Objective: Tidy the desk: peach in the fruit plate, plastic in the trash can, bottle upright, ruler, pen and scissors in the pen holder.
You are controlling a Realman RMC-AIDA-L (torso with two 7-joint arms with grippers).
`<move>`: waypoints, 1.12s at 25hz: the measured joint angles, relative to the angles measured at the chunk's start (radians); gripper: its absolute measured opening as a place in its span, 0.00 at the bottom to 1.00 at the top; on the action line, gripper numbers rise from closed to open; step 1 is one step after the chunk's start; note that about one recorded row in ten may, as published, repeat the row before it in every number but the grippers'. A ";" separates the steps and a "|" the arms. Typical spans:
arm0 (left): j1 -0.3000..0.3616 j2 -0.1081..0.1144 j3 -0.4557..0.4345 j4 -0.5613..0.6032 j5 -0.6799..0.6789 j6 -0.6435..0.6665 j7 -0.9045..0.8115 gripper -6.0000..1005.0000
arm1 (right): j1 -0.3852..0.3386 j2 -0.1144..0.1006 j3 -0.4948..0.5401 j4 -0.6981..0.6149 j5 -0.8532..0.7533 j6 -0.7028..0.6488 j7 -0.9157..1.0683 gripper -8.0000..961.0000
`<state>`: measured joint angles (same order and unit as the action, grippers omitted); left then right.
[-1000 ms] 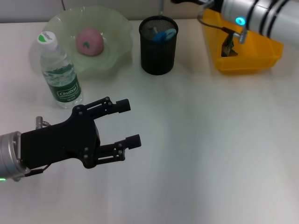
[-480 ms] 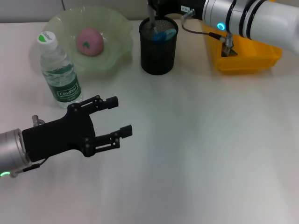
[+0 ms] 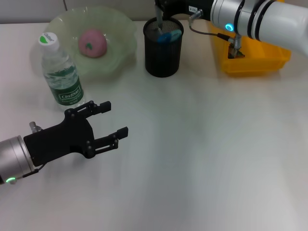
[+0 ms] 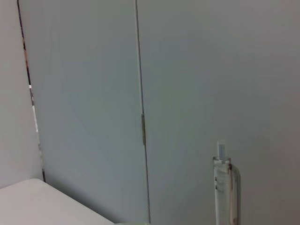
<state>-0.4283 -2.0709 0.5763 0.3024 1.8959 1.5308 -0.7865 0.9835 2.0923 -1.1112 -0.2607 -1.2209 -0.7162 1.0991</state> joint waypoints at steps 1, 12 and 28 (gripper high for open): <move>0.000 0.000 0.002 -0.003 -0.003 0.001 0.010 0.78 | 0.001 0.000 0.000 0.002 0.000 0.002 -0.005 0.15; 0.002 0.002 0.000 -0.003 -0.006 0.039 0.009 0.78 | -0.002 0.000 -0.005 0.003 0.000 0.014 -0.004 0.20; 0.003 0.005 0.002 -0.001 -0.006 0.048 0.003 0.79 | -0.040 -0.001 -0.002 0.001 0.073 -0.025 0.019 0.66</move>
<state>-0.4248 -2.0662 0.5787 0.3019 1.8897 1.5785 -0.7838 0.9436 2.0916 -1.1133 -0.2599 -1.1474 -0.7414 1.1179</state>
